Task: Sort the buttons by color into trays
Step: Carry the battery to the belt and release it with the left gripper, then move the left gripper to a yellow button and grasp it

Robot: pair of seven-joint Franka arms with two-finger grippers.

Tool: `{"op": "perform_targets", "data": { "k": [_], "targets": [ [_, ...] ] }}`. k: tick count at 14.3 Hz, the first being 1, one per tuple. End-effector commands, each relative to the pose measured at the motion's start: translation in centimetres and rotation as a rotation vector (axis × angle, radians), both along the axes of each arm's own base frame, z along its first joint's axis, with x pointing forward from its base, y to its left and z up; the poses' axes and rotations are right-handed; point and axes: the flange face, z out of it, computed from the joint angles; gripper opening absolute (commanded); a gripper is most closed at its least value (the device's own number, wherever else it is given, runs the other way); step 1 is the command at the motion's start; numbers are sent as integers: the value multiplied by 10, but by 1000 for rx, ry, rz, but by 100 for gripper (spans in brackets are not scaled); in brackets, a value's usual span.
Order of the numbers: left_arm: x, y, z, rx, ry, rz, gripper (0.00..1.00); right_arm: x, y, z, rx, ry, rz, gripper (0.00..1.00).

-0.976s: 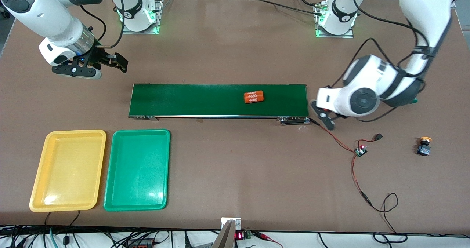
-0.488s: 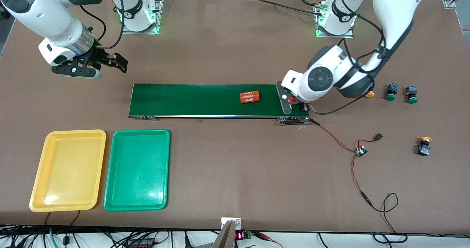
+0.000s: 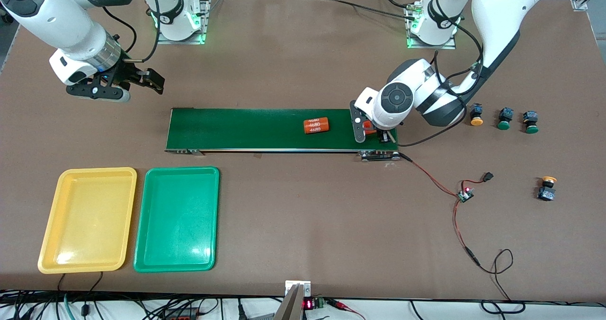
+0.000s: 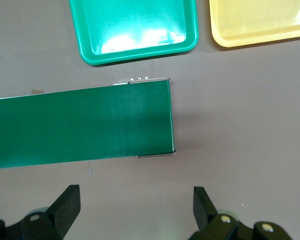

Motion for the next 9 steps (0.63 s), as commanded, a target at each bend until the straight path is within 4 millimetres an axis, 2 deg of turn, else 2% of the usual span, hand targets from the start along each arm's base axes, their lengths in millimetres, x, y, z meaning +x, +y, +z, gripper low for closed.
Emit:
{"op": "perform_targets", "data": {
  "k": [1,5,7,9],
  "targets": [
    [5,8,30,57,-42,1,100,-1,-3,0,5,6,-5,100],
    [29,25,107,204,-46,241,100,-1,-4,1,5,4,-8,100],
    [50,45,143,255,-60,416,100,-1,-4,1,5,4,-8,100],
    [67,69,168,295,-74,605,100,-1,-4,0,5,6,-8,100]
  ]
}}
